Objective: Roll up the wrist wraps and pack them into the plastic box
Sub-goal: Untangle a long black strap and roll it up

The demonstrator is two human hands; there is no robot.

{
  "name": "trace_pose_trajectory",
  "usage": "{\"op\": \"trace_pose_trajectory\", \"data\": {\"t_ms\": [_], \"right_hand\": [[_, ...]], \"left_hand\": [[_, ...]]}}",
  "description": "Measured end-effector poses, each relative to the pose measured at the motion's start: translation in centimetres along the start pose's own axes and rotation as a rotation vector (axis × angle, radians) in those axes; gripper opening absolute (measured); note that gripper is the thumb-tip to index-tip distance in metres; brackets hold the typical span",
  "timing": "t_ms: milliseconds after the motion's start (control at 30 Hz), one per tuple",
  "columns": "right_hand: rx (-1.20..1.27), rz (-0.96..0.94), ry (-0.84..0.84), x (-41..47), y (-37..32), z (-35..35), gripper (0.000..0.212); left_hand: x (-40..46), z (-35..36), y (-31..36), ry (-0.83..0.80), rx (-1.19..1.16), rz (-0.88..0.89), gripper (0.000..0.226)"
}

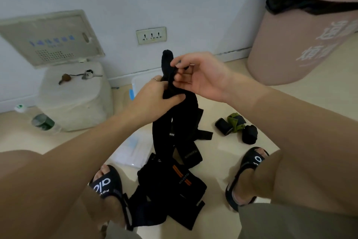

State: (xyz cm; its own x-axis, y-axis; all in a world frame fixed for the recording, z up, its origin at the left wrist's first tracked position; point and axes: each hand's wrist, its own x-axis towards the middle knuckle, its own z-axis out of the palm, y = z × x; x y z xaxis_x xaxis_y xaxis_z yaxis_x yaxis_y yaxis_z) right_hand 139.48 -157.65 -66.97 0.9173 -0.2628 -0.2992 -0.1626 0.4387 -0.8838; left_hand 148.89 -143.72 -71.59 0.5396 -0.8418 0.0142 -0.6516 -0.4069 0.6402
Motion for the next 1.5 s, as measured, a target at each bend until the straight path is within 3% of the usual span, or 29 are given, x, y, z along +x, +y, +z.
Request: {"op": "trace_pose_trajectory", "data": {"t_ms": [67,167,233,300,333,400,500,800,933,1133,1233,1367,1500], "right_hand": [[-0.01,-0.017,0.002,0.4,-0.2,0.1,0.016],[-0.162,-0.051,0.037,1.3,-0.9,-0.5,0.014],[-0.33,-0.058,0.12,2.0,-1.3,-1.6,0.025],[-0.515,0.0,0.151,2.3,-1.1,-2.6,0.046],[-0.585,0.046,0.119,2.4,-0.7,-2.8,0.055],[-0.654,0.093,0.031,2.7,0.5,-2.6,0.055],[-0.656,0.026,0.057,3.7,1.6,-2.0,0.033],[-0.657,-0.001,0.071,4.7,0.2,-2.0,0.006],[-0.621,-0.041,0.131,5.1,-0.8,-2.1,0.01],[-0.484,-0.072,0.077,5.3,-2.3,-1.9,0.008],[-0.564,-0.062,0.038,5.5,-1.8,-2.2,0.008],[-0.716,0.018,-0.025,5.9,0.6,-1.8,0.037],[-0.735,0.017,0.009,6.3,1.3,-1.5,0.023]], "left_hand": [[0.4,-0.2,-0.1,0.005,-0.006,0.003,0.014],[0.7,-0.8,0.0,-0.011,-0.148,-0.13,0.022],[1.0,-1.4,0.1,0.009,-0.258,-0.217,0.029],[1.6,-1.9,-0.3,0.034,-0.35,-0.256,0.013],[1.7,-2.2,-0.4,0.046,-0.4,-0.272,0.005],[2.1,-2.7,-0.6,0.067,-0.482,-0.297,0.011],[2.4,-3.4,-0.4,0.082,-0.508,-0.311,0.013],[3.4,-4.5,-0.4,0.068,-0.502,-0.352,0.018],[4.2,-5.2,-1.2,0.123,-0.479,-0.351,0.006],[5.2,-5.9,-1.9,0.205,-0.463,-0.355,0.02],[5.2,-6.2,-1.5,0.234,-0.556,-0.328,0.029],[5.2,-6.3,-1.3,0.244,-0.603,-0.314,0.019],[5.2,-6.2,-1.3,0.285,-0.564,-0.296,0.024]]}}
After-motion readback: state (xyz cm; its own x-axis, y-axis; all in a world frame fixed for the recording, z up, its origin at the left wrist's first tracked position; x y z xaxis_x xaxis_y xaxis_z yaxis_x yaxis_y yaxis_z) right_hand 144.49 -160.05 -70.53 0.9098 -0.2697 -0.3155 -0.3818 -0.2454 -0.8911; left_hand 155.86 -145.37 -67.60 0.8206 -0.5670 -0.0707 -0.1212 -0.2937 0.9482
